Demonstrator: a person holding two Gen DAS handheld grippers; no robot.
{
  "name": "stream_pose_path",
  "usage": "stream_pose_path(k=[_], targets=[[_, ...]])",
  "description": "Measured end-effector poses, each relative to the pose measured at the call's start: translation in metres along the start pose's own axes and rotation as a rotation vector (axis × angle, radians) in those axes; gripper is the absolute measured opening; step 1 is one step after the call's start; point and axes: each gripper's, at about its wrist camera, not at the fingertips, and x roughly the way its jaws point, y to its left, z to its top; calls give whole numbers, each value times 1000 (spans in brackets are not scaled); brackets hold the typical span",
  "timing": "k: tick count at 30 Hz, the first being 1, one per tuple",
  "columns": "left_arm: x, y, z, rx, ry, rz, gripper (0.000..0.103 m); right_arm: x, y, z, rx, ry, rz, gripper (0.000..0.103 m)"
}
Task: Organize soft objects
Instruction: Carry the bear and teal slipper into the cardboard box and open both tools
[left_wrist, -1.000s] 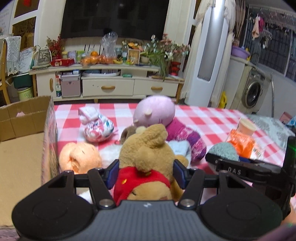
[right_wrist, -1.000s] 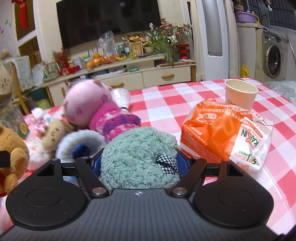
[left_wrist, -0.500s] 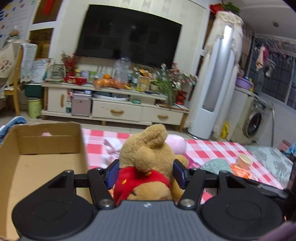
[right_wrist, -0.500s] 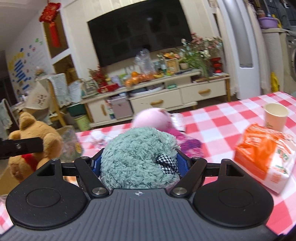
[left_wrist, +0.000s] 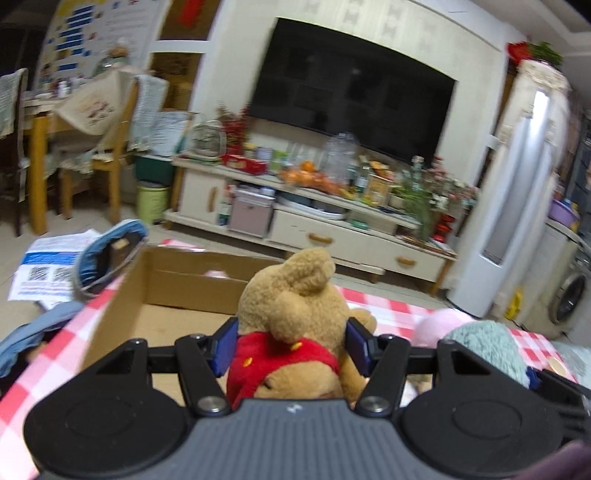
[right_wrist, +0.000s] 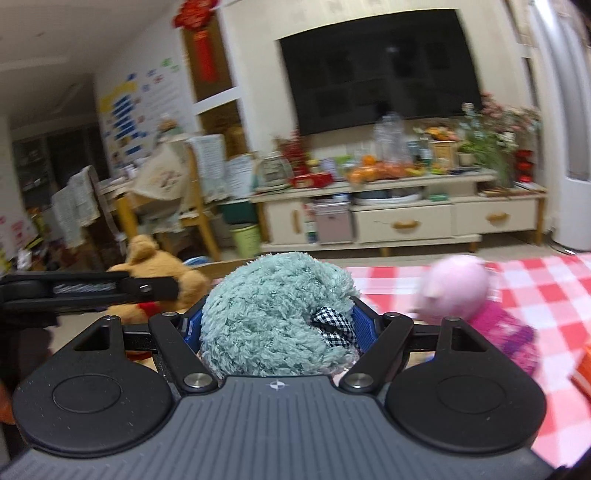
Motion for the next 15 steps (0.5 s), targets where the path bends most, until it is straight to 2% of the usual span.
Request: stream_pose_path(k=[6, 15], targets=[[2, 32, 4, -60, 18, 103, 60, 43, 46, 6, -93, 40, 89, 95], [9, 56, 0, -89, 65, 186, 61, 79, 85, -1, -206, 101, 134, 95]])
